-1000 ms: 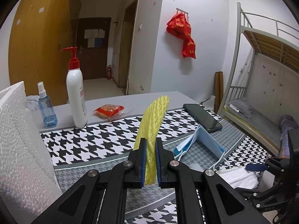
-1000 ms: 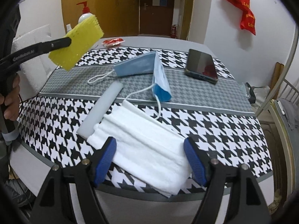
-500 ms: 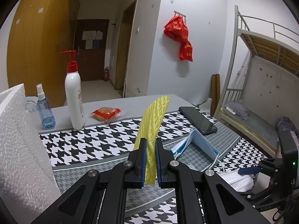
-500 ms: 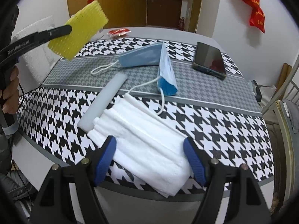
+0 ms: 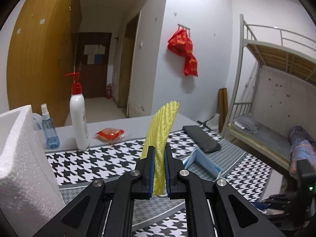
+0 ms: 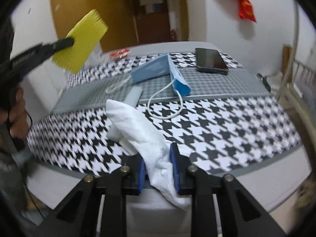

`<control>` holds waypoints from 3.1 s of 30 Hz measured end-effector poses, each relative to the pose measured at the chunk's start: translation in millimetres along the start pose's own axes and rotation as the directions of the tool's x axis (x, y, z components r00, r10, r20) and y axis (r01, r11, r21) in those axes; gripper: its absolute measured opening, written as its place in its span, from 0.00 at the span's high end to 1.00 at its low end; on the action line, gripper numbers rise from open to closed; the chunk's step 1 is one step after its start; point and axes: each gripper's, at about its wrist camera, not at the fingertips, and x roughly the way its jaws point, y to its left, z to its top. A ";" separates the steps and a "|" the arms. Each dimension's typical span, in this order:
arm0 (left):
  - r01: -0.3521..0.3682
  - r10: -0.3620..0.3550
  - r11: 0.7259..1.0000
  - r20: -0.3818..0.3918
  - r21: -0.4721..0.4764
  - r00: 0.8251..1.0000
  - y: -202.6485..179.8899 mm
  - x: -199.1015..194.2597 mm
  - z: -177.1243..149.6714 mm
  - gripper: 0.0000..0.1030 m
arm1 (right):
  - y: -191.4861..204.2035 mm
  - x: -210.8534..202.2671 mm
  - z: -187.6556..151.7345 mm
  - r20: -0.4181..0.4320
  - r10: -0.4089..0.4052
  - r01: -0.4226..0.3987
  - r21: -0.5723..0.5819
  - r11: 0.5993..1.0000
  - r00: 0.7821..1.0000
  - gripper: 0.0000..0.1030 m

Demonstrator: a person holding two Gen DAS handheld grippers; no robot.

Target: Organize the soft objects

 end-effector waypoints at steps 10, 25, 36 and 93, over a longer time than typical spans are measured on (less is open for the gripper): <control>0.080 -0.082 0.996 0.049 0.045 0.995 -3.1 -46.3 5.1 0.91 | 24.7 -40.1 3.2 0.130 -0.025 0.016 0.069 0.997 0.991 0.74; 0.055 -0.070 0.992 0.129 0.114 0.989 -2.2 -111.4 14.5 0.91 | 54.6 -87.7 15.8 0.251 0.009 -0.028 0.072 0.997 0.968 0.74; -0.041 0.020 0.990 0.162 0.132 0.987 0.9 -142.3 19.9 0.91 | 83.5 -110.3 27.3 0.322 0.066 -0.067 -0.010 0.998 0.945 0.74; -0.512 0.525 0.851 0.187 -0.115 0.830 130.2 -248.2 0.9 0.91 | 252.8 -65.6 113.9 0.262 0.452 -0.327 -0.406 0.853 0.853 0.74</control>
